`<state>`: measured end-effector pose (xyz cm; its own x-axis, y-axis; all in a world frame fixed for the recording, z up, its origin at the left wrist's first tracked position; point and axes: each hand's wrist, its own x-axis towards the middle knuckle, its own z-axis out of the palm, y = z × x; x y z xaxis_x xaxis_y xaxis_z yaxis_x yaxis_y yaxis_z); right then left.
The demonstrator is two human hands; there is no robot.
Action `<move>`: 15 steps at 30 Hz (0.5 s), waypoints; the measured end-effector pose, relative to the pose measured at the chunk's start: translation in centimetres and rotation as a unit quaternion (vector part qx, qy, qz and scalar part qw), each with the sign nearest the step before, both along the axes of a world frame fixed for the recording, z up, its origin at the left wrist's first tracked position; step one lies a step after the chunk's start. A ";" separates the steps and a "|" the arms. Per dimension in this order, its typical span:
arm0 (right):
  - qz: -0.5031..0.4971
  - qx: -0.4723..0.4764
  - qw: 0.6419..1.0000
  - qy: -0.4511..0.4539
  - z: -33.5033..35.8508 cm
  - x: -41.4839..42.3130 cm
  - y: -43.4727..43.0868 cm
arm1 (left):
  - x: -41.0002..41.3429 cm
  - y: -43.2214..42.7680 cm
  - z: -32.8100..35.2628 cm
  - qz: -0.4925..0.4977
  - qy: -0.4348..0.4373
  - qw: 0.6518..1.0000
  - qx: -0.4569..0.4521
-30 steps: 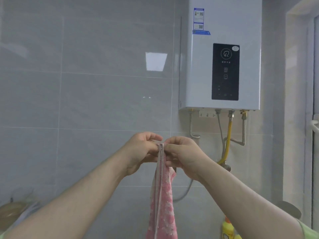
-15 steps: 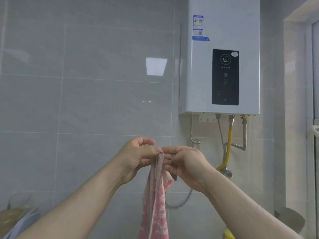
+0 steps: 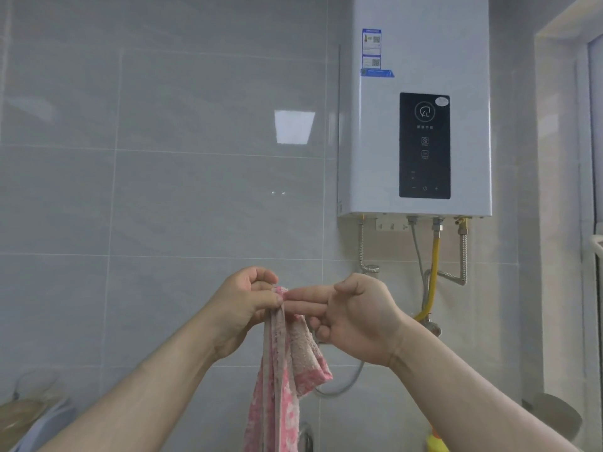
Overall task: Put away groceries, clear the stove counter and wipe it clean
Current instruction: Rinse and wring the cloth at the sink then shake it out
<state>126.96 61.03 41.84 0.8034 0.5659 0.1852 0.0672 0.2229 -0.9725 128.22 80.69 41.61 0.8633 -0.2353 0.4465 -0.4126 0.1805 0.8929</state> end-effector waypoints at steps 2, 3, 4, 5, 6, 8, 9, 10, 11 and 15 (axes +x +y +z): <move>0.000 0.004 1.000 0.005 0.1 0.0 -0.1 | -0.1 0.0 0.2 -0.006 0.004 1.000 -0.007; 0.004 0.007 1.000 0.004 0.2 0.0 -0.2 | -0.1 0.0 0.2 -0.011 0.006 1.000 -0.010; 0.002 0.011 1.000 0.003 0.1 0.0 -0.3 | -0.2 0.0 0.3 -0.016 0.008 1.000 -0.013; -0.005 0.015 1.000 0.001 0.0 0.0 -0.3 | -0.1 0.0 0.4 -0.020 0.010 1.000 -0.013; -0.024 0.014 1.000 -0.005 -0.3 0.3 -0.4 | -0.1 0.0 0.4 -0.024 0.012 1.000 -0.012; -0.090 -0.040 0.993 -0.066 -1.5 1.2 -0.7 | -0.1 0.1 0.6 -0.033 0.015 0.999 -0.013; -0.124 -0.095 0.981 -0.113 -2.1 1.4 -0.8 | -0.1 0.2 0.8 -0.038 0.014 0.999 -0.015; -0.138 -0.147 0.966 -0.159 -2.9 1.5 -1.0 | 0.0 0.3 1.0 -0.042 0.012 0.999 -0.016; -0.133 -0.184 0.955 -0.190 -3.9 1.8 -1.3 | 0.0 0.4 1.2 -0.042 0.009 0.999 -0.017; -0.165 -0.229 0.938 -0.202 -7.1 2.6 -2.2 | 0.1 0.6 2.0 -0.027 0.000 0.999 -0.020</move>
